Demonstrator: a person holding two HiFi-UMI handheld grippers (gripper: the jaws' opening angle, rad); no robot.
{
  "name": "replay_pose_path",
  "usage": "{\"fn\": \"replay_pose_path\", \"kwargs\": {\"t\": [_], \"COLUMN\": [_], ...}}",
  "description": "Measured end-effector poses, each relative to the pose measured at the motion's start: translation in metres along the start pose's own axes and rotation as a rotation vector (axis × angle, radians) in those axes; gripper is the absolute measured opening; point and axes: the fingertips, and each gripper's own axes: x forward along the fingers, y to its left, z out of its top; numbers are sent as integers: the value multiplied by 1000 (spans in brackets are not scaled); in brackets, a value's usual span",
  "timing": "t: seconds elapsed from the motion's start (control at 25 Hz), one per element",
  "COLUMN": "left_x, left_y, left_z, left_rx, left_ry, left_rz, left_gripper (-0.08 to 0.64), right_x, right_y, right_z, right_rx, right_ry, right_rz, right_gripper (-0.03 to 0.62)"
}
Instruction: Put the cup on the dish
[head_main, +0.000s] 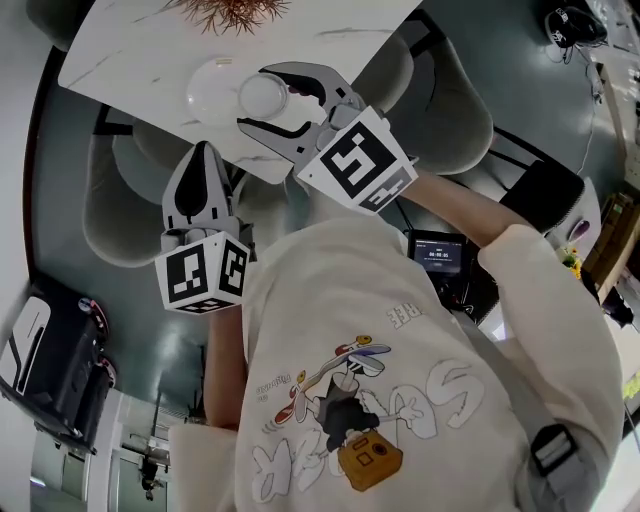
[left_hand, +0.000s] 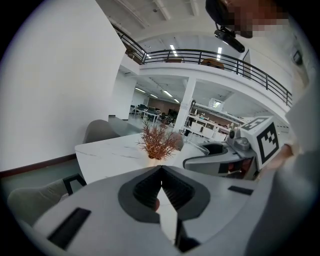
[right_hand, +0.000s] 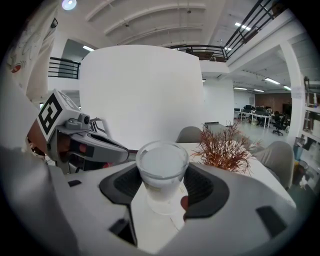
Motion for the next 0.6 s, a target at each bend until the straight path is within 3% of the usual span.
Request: {"fn": "replay_pose_path", "kwargs": {"t": [0.36, 0.52, 0.6], "left_x": [21, 32, 38], "left_y": [20, 27, 29], "left_z": [-36, -54, -62], "left_rx": [-2, -1, 1], "left_ry": [30, 38, 43], "left_rz": [26, 38, 36], "left_gripper": [3, 3, 3], "right_x": [23, 28, 34], "right_y": [-3, -4, -5], "right_z": [-28, -44, -53], "right_rx": [-25, -75, -51], "right_ry": [0, 50, 33], "right_rz": [-24, -24, -42], "right_gripper": [262, 262, 262]}}
